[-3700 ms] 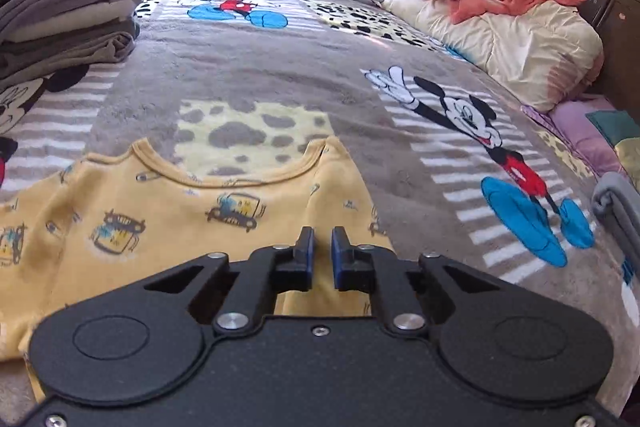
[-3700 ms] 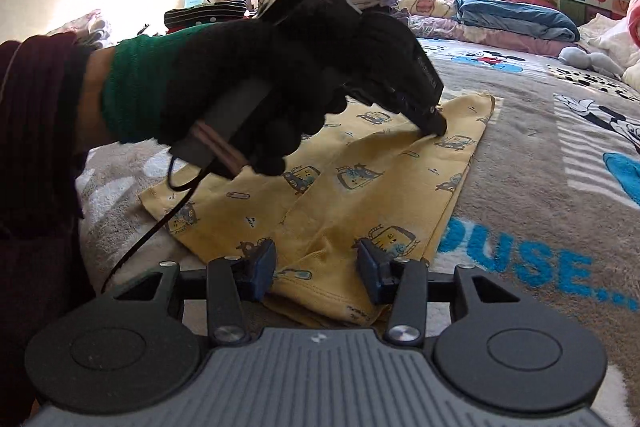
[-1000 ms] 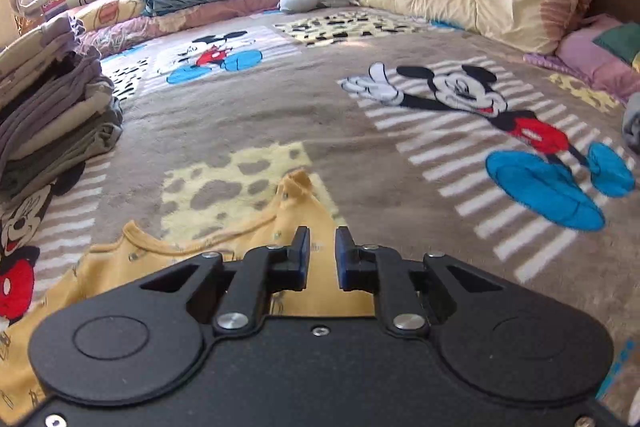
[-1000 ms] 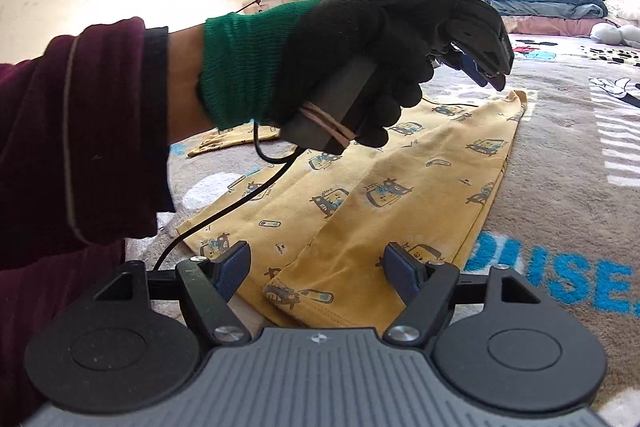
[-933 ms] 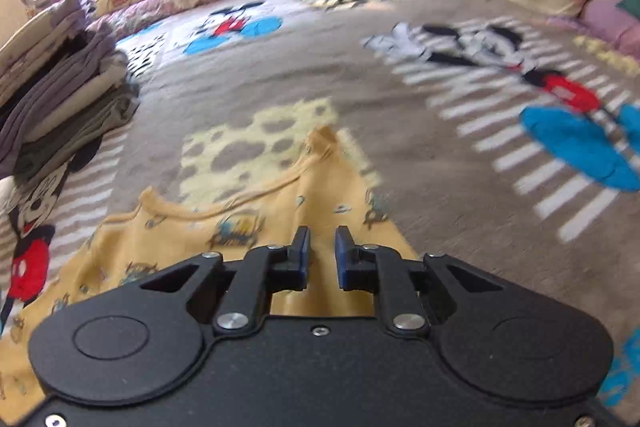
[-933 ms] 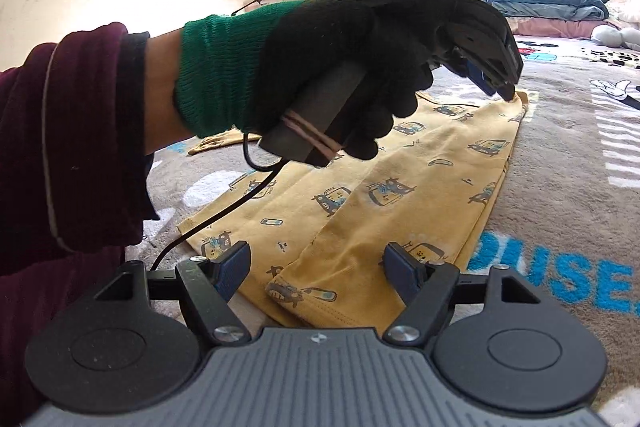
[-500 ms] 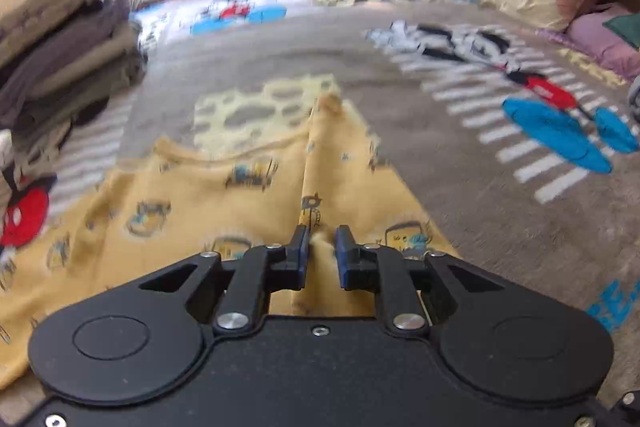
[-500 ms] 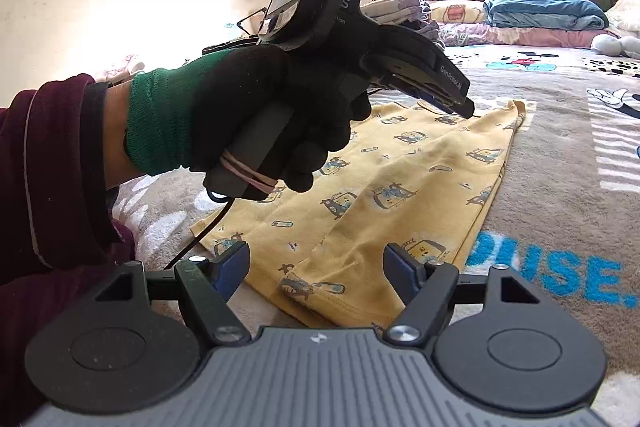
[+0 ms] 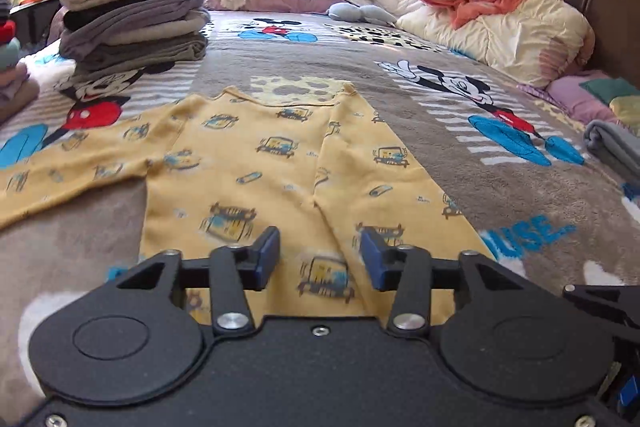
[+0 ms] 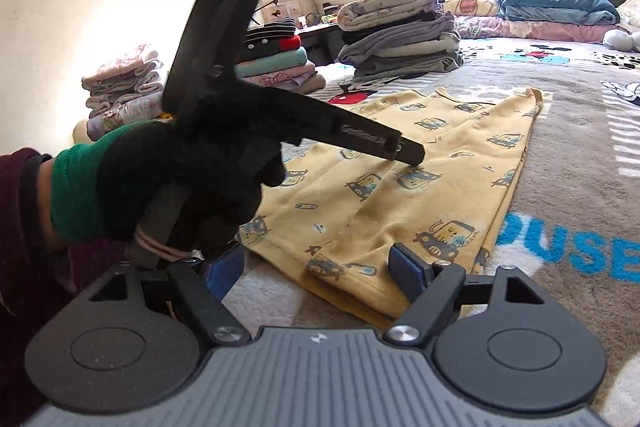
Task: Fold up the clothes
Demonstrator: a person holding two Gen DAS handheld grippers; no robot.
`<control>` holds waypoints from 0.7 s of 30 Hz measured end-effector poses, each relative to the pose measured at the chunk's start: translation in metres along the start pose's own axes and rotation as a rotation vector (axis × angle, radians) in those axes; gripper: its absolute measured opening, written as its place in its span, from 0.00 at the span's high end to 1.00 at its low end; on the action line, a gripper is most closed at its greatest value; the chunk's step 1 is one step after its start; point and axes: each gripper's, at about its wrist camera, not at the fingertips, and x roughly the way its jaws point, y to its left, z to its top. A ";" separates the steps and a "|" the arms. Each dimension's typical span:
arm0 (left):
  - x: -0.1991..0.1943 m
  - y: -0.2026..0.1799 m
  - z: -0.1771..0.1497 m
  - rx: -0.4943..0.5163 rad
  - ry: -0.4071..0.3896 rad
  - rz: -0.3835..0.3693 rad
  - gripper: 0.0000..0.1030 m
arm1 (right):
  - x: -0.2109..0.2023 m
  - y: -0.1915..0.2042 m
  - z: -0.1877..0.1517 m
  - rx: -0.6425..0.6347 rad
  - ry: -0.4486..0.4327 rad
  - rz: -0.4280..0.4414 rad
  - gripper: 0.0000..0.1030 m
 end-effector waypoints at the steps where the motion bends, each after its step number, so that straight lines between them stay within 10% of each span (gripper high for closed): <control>1: -0.006 0.007 -0.004 -0.028 -0.003 -0.001 0.51 | -0.001 0.004 -0.001 -0.006 0.002 -0.005 0.24; 21: -0.076 0.198 -0.031 -0.837 -0.141 0.109 0.45 | -0.053 -0.086 -0.030 0.747 -0.295 -0.162 0.13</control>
